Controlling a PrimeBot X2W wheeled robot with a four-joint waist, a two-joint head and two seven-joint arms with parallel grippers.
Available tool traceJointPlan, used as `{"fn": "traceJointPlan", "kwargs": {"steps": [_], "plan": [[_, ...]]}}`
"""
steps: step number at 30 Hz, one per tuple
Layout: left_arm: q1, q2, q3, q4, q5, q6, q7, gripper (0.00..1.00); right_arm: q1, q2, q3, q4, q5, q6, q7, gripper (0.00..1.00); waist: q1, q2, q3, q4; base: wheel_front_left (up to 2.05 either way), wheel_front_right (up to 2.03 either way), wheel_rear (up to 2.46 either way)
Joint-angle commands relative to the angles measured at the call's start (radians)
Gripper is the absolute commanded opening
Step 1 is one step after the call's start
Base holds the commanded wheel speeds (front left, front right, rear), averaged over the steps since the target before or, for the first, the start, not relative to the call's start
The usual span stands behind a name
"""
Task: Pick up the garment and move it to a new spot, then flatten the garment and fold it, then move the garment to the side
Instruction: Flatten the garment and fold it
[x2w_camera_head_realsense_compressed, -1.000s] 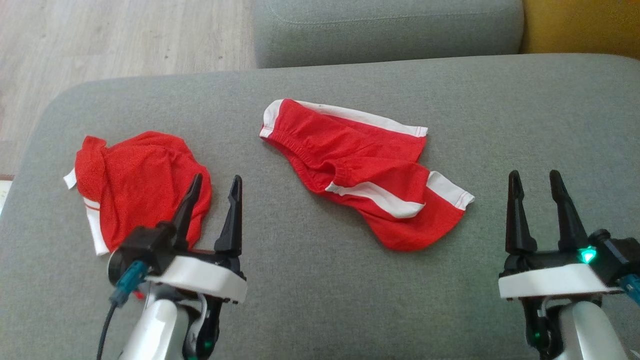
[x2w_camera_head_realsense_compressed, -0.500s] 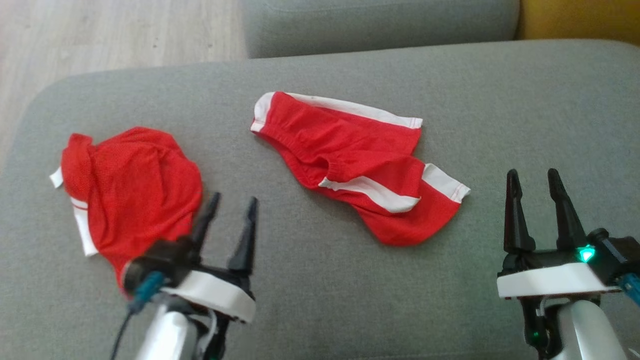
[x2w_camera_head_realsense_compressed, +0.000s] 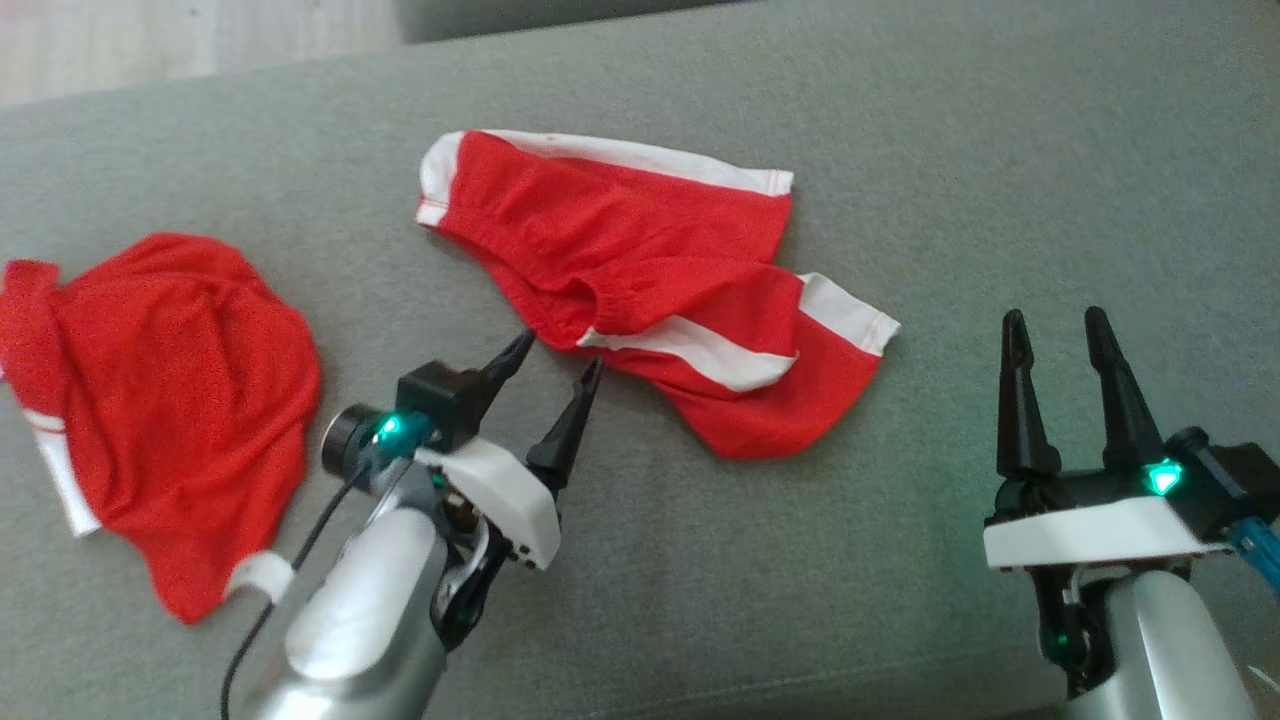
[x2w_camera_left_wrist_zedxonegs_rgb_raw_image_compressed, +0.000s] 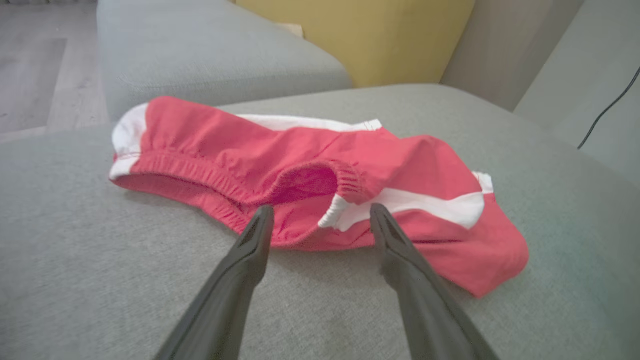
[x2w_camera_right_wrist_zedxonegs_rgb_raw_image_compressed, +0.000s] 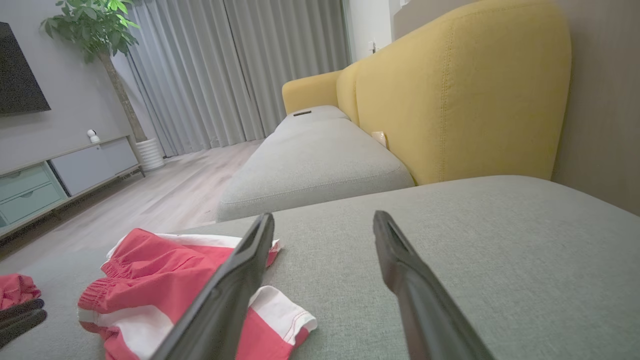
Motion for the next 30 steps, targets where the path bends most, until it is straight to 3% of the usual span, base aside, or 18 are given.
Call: {"fn": "traceJointPlan", "kwargs": {"steps": [1, 18, 19, 21, 30], "plan": [[-0.066, 0.031, 0.0, -0.004, -0.021, -0.003, 0.007, 1.0, -0.035, -0.006, 0.023, -0.03, -0.002, -0.001, -0.009, 1.0, 0.0, 0.0, 0.027, -0.027, 0.0, 0.0, 0.0], [-0.2, 0.082, -0.119, 0.132, -0.147, -0.003, -0.022, 1.0, -0.063, -0.006, 0.032, -0.036, 0.017, -0.001, -0.009, 1.0, 0.0, 0.0, 0.07, -0.078, 0.0, 0.0, 0.0], [-0.205, 0.082, -0.125, 0.135, -0.153, -0.003, -0.025, 0.58, -0.063, -0.006, 0.03, -0.036, 0.017, -0.001, -0.009, 1.0, 0.0, 0.0, 0.071, -0.077, 0.0, 0.0, 0.0], [-0.217, 0.083, -0.132, 0.136, -0.162, -0.003, -0.035, 0.0, -0.062, -0.006, 0.027, -0.034, 0.015, -0.001, -0.009, 1.0, 0.0, 0.0, 0.072, -0.074, 0.0, 0.0, 0.0], [-0.232, 0.086, -0.149, 0.116, -0.191, -0.003, -0.058, 0.0, -0.076, -0.006, 0.013, 0.041, -0.041, -0.001, -0.009, 1.0, 0.0, 0.0, 0.058, -0.021, 0.0, 0.0, 0.0]]}}
